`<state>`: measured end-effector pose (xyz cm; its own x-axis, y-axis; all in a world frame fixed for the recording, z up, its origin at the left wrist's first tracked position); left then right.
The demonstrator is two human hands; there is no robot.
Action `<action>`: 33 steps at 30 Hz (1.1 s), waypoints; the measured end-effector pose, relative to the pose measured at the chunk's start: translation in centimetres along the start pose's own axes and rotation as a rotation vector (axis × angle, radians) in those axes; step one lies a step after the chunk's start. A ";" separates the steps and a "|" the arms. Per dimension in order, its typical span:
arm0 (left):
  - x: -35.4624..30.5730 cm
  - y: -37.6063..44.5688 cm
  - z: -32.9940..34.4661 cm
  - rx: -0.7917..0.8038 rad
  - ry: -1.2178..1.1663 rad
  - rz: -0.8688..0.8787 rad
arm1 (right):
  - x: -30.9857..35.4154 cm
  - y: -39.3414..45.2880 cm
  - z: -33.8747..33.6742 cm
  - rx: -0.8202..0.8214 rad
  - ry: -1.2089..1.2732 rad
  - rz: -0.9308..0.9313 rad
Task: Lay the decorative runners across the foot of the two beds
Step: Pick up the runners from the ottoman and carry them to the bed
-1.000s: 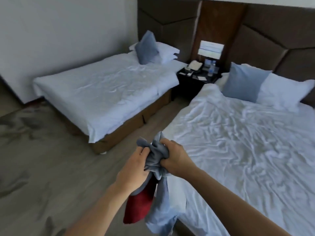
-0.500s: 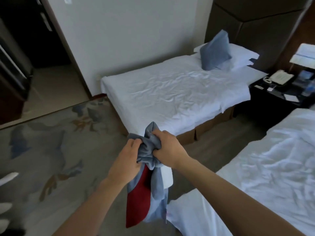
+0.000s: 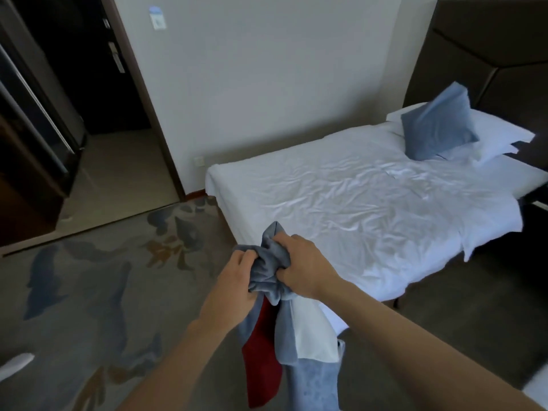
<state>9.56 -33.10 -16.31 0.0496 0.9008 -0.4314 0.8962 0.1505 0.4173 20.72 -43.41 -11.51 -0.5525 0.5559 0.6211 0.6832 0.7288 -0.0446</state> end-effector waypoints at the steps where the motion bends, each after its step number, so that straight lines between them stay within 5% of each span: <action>1: 2.1 1.5 -0.7 -0.008 0.015 -0.006 | 0.8 2.4 0.2 0.002 -0.002 -0.001; 20: 32.0 27.0 -9.1 -0.084 0.084 -0.087 | 11.0 42.7 1.2 0.016 0.009 -0.150; 26: 36.7 37.4 -8.6 -0.093 0.054 0.014 | 10.3 52.2 -2.7 -0.096 -0.093 -0.110; 33: 39.1 51.8 -4.5 0.009 -0.040 0.283 | 5.8 59.5 -9.7 -0.295 -0.200 0.163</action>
<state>55.93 11.75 -7.99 0.3153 0.8897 -0.3301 0.8484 -0.1084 0.5182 62.78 -0.75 -3.00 -0.4876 0.7432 0.4582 0.8617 0.4942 0.1153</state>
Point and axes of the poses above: each hand's wrist, its own y-axis towards the middle knuckle, its own z-axis out of the palm, x = y × z, the point moved 6 cm from there along y, towards the middle knuckle, and after that the axes turned 14 degrees about z, right-handed, at the moved point
